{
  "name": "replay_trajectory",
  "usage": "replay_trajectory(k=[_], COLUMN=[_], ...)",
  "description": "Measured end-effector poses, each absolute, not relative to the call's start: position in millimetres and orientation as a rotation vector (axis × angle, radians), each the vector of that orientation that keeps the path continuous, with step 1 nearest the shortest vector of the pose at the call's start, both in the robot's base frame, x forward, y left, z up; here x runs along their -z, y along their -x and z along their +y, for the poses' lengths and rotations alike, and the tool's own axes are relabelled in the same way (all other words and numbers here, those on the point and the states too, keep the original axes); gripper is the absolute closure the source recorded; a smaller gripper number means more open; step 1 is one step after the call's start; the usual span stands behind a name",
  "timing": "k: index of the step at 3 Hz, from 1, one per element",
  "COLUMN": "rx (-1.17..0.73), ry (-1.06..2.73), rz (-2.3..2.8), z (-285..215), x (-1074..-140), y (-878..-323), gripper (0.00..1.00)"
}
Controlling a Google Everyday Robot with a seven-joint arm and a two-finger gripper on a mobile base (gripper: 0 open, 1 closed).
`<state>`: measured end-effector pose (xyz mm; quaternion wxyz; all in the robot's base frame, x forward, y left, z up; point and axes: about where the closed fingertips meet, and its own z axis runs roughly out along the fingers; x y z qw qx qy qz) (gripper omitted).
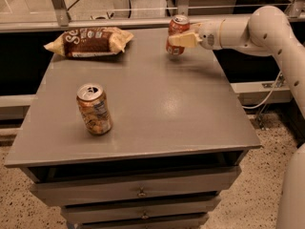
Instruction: Pick coke can
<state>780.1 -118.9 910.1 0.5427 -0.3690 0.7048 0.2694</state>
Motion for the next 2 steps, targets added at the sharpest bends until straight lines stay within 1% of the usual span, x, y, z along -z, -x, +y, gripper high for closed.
replay_trajectory(k=[1,2], rx=[-0.738,-0.736], ry=[0.962,0.961], rz=[1.596,1.597], z=[-96.4,-96.3], x=[-937.0,-936.3], y=[-736.6,-737.7], gripper=[1.00,1.00])
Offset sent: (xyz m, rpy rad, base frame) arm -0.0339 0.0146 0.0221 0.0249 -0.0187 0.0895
